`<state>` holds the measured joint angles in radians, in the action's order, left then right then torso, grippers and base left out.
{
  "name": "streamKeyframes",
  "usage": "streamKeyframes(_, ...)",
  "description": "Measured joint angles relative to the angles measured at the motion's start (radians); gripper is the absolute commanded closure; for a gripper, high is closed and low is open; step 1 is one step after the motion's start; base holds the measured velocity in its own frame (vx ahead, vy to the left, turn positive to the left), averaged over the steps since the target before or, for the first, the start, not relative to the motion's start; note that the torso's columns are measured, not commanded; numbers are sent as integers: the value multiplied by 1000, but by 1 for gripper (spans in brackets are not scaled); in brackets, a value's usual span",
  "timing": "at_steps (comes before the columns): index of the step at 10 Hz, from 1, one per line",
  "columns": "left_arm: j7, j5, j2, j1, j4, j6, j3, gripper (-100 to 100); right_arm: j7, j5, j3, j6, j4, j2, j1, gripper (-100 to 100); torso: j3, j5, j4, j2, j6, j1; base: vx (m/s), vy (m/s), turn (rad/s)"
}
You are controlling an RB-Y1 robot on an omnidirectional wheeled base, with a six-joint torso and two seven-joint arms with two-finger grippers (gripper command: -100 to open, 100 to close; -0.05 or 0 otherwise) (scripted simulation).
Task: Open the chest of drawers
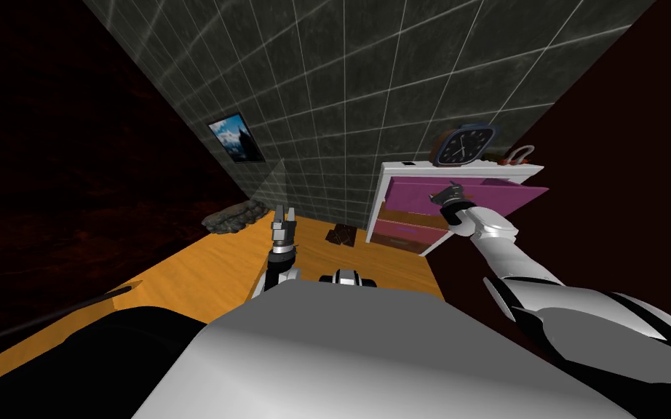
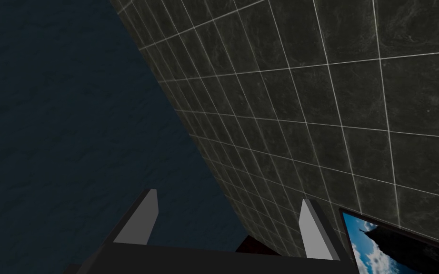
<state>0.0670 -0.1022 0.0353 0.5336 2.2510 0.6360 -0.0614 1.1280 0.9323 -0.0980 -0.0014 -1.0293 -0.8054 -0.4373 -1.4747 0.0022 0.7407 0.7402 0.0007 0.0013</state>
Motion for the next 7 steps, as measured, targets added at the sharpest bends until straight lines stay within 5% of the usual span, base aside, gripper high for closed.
streamKeyframes(1,0,0,0,0,0,0,0,0,-7,-13,17,5,1,-18,-1,-100,1,1,1,1,0,1,-3,9,-4)
streamKeyframes(2,0,0,0,0,0,0,0,0,-10,-15,21,8,1,-19,0,0,1,0,0,1,-1,1,0,0,0)
streamKeyframes(7,0,0,0,0,0,0,0,0,-9,-14,22,8,4,-16,4,0,-1,-1,-2,-1,-1,0,0,0,0)
